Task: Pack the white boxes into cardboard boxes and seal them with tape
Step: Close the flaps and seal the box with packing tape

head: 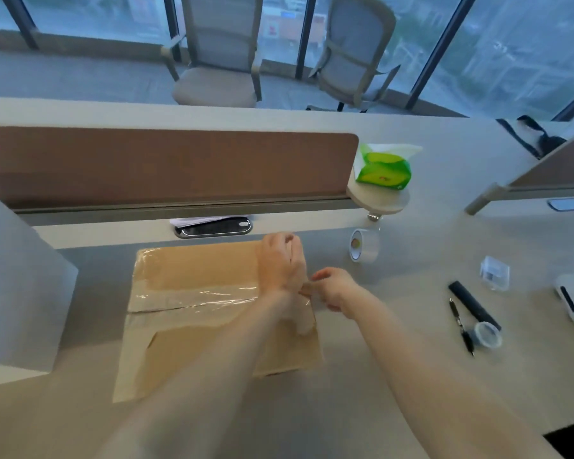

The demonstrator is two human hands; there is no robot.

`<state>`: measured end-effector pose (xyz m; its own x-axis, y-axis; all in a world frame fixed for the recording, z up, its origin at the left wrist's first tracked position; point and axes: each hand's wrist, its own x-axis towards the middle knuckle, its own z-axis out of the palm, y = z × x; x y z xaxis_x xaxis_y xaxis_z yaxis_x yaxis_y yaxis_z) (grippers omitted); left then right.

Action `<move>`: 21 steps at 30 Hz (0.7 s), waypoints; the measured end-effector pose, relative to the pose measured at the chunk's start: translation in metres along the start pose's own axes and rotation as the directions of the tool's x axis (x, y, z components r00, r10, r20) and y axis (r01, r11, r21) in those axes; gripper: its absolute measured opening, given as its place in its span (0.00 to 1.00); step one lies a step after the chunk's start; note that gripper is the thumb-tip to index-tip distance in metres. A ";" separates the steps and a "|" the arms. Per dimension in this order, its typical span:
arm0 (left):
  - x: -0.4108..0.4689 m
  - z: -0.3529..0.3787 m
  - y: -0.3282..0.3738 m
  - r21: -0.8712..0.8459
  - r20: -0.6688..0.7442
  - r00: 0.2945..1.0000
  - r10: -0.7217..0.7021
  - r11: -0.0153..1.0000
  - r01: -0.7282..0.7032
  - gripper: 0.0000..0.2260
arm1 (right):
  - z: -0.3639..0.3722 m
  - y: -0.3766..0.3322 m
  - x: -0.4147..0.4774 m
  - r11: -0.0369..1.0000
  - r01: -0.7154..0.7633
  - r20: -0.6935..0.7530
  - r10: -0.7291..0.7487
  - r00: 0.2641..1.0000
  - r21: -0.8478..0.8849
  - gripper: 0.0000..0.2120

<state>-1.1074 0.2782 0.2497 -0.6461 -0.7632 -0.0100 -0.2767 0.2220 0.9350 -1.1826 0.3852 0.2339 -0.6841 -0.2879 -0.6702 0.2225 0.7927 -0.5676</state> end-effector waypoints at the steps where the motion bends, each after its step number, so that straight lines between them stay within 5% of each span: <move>1: 0.004 0.013 0.003 -0.058 -0.037 0.999 -0.022 0.998 0.020 0.13 | -0.005 0.001 0.003 0.998 0.032 0.045 -0.030 0.999 -0.044 0.25; 5: 0.013 0.048 0.005 -0.078 -0.170 0.985 -0.007 0.997 -0.006 0.12 | -0.038 0.005 0.035 0.972 0.218 0.111 -0.208 0.972 -0.089 0.23; 8: 0.012 0.062 -0.009 0.162 -0.130 0.977 0.168 0.976 -0.147 0.16 | -0.080 0.004 0.075 0.964 0.238 -0.208 -0.210 0.955 0.120 0.22; 12: 0.004 0.073 -0.016 0.460 0.124 0.858 0.499 0.737 -0.495 0.14 | -0.141 -0.007 0.118 0.934 0.190 -0.516 -0.006 0.856 0.304 0.33; 14: 0.003 0.079 -0.017 0.493 0.248 0.793 0.557 0.632 -0.598 0.14 | -0.158 -0.013 0.140 0.885 0.230 -0.530 0.022 0.848 0.405 0.35; 17: 0.003 0.082 -0.016 0.487 0.284 0.798 0.531 0.637 -0.597 0.16 | -0.168 -0.017 0.163 0.788 0.234 -0.469 0.078 0.880 0.570 0.34; 21: 0.004 0.082 -0.015 0.508 0.308 0.813 0.495 0.637 -0.580 0.18 | -0.164 -0.015 0.176 0.634 0.174 -0.243 0.023 0.970 0.754 0.16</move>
<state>-1.1641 0.3221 0.2068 -0.8810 -0.3237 0.3452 -0.1627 0.8922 0.4213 -1.4202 0.4109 0.2034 -0.8273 -0.1300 -0.5466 0.5455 0.0473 -0.8368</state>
